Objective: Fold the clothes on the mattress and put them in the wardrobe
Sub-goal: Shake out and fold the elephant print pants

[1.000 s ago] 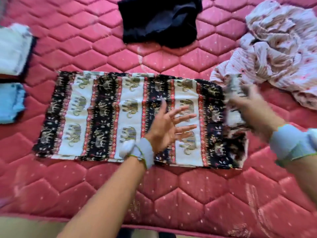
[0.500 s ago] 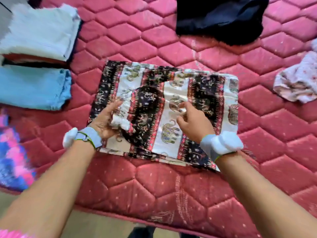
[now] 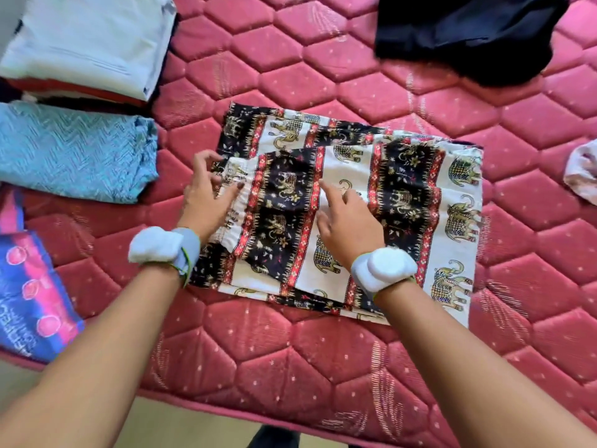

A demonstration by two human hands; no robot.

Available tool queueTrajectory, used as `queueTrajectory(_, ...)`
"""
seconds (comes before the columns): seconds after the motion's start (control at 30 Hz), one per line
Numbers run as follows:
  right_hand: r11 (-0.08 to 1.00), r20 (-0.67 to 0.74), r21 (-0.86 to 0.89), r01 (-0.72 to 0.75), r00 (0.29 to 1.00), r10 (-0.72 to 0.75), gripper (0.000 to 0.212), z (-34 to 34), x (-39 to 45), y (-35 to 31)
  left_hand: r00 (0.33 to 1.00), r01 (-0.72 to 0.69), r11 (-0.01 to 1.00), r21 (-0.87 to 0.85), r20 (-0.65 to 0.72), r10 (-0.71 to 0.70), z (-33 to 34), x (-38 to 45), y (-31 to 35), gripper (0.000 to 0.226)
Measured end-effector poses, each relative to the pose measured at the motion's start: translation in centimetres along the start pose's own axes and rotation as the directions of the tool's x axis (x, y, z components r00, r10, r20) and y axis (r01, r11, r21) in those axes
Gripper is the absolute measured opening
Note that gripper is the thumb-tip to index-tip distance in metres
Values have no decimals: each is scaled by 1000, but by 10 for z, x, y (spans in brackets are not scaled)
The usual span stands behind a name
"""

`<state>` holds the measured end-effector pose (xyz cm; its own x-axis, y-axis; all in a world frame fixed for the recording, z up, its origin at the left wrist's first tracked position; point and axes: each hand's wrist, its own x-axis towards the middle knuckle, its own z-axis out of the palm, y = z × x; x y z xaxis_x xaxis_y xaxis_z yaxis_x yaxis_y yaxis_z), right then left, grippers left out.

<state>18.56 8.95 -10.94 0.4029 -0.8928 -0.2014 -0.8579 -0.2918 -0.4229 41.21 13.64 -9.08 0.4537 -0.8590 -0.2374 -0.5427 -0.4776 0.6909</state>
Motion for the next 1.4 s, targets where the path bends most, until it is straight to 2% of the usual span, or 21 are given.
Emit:
queueTrajectory(0.03, 999, -46, -31, 33, 998, -35, 49, 3, -2, -1, 993, -61, 996, 70, -94, 67, 2, -1, 0, 38)
queueTrajectory(0.1, 991, -119, -98, 89, 988, -101, 47, 8, -4, -4, 973, -17, 974, 224, -221, 68, 7, -4, -7, 36)
queueTrajectory(0.17, 985, -192, -159, 68, 976, -98, 45, 12, -7, -1, 957, 41, 903, 427, -276, 87, 13, -11, -14, 44)
queueTrajectory(0.2, 980, -196, -199, 28, 978, -68, 46, 13, -8, 0, 954, 19, 867, 497, -269, 134, 17, -13, -15, 48)
queueTrajectory(0.27, 968, -113, -241, -68, 993, 42, 50, 15, -11, 3, 966, -125, 780, 613, -103, 235, 29, -15, -13, 52)
queueTrajectory(0.33, 960, 87, -266, -92, 989, 119, 57, 16, -14, 12, 967, -251, 691, 678, 137, 216, 46, -14, -14, 57)
queueTrajectory(0.37, 959, 172, -274, -69, 978, 120, 61, 16, -14, 17, 964, -265, 666, 698, 197, 178, 52, -13, -18, 60)
queueTrajectory(0.43, 968, 218, -251, -4, 974, 61, 62, 12, -11, 28, 972, -230, 667, 708, 202, 120, 58, -9, -21, 60)
queueTrajectory(0.47, 977, 184, -212, 20, 983, 20, 60, 7, -6, 34, 979, -201, 693, 693, 173, 110, 58, -5, -17, 57)
queueTrajectory(0.53, 994, 24, -114, 6, 1000, -3, 51, -8, 8, 46, 984, -178, 745, 643, 106, 144, 56, 5, -4, 54)
queueTrajectory(0.6, 987, -195, -110, -119, 976, 96, 41, -27, 28, 61, 969, -224, 755, 616, 63, 237, 54, 21, 11, 51)
queueTrajectory(0.67, 933, -315, -97, -346, 900, 301, 36, -50, 49, 81, 953, -262, 733, 628, 47, 300, 56, 39, 23, 47)
queueTrajectory(0.77, 837, -240, -37, -546, 818, 522, 33, -76, 59, 115, 968, -214, 735, 643, 40, 247, 70, 57, 33, 43)
queueTrajectory(0.87, 840, -147, -3, -543, 831, 536, 35, -85, 59, 128, 968, -195, 752, 629, -1, 252, 79, 63, 33, 40)
queueTrajectory(0.93, 855, -208, 65, -514, 831, 515, 34, -82, 65, 130, 949, -206, 766, 609, -67, 309, 82, 67, 32, 36)
queueTrajectory(1.03, 782, -324, 197, -591, 713, 621, 32, -69, 80, 131, 934, -159, 782, 603, -165, 317, 86, 75, 30, 35)
queueTrajectory(1.1, 721, -321, 212, -659, 650, 689, 32, -62, 88, 136, 935, -131, 769, 626, -179, 305, 92, 80, 28, 37)
queueTrajectory(1.13, 712, -314, 206, -671, 644, 698, 36, -60, 92, 139, 938, -125, 766, 631, -177, 299, 92, 83, 29, 39)
queueTrajectory(1.23, 744, -280, 222, -631, 689, 668, 60, -60, 91, 145, 950, -147, 778, 611, -132, 283, 83, 96, 34, 48)
queueTrajectory(1.3, 779, -266, 258, -571, 733, 626, 76, -63, 88, 155, 963, -208, 791, 576, -21, 269, 71, 108, 38, 57)
queueTrajectory(1.4, 748, -148, 465, -473, 791, 593, 87, -73, 84, 169, 951, -306, 746, 591, 156, 267, 50, 119, 37, 73)
